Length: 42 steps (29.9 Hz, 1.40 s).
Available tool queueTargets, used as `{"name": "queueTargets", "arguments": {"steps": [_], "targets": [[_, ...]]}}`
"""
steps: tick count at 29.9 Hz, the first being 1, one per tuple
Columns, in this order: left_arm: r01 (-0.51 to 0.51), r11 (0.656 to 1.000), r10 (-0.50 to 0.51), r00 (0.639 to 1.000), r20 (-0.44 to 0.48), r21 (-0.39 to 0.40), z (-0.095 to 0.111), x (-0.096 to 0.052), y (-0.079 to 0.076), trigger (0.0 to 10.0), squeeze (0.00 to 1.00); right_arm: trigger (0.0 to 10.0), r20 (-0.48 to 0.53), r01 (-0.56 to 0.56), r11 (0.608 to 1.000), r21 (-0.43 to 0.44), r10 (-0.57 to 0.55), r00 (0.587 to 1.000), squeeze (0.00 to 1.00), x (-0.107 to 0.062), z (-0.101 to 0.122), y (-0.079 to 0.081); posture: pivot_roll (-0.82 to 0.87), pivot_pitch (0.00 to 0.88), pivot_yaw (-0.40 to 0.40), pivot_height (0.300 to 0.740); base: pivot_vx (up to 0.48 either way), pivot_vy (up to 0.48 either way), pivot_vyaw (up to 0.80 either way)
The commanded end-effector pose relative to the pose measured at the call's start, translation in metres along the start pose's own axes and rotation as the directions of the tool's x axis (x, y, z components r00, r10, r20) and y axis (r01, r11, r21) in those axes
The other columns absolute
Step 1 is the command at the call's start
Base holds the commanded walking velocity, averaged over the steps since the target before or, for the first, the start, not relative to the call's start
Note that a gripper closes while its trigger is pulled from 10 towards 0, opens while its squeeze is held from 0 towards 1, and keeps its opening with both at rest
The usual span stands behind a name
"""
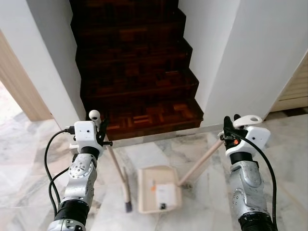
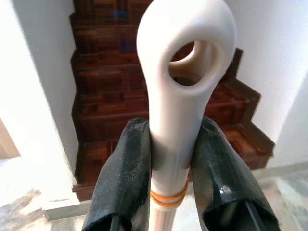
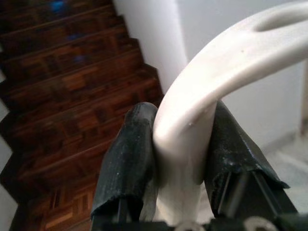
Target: Sweep floor
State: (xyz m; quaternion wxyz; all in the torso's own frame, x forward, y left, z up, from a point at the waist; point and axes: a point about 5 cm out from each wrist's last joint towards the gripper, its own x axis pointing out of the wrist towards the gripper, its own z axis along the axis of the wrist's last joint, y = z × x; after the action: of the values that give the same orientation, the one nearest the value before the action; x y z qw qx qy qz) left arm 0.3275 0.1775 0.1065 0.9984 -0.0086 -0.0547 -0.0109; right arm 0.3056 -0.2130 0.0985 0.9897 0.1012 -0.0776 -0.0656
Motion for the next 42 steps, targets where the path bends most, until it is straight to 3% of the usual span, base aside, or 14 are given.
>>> {"name": "queueTargets", "arguments": {"steps": [1, 42], "targets": [[0.003, 1.000, -0.003, 0.999, 0.051, -0.001, 0.0131, 0.0054, 0.0006, 10.0, 0.00, 10.0, 0.053, 0.002, 1.000, 0.004, -0.002, 0.999, 0.00, 0.0059, 0.0122, 0.0008, -0.07, 0.000, 0.013, 0.740, 0.000, 0.375, 0.00], [0.018, 1.000, -0.018, 0.999, 0.043, -0.013, 0.0144, 0.0053, -0.0031, 10.0, 0.00, 10.0, 0.024, 0.001, 1.000, 0.022, -0.002, 1.000, 0.00, 0.0056, 0.0073, 0.0055, -0.07, 0.000, 0.027, 0.740, 0.000, 0.406, 0.00]]}}
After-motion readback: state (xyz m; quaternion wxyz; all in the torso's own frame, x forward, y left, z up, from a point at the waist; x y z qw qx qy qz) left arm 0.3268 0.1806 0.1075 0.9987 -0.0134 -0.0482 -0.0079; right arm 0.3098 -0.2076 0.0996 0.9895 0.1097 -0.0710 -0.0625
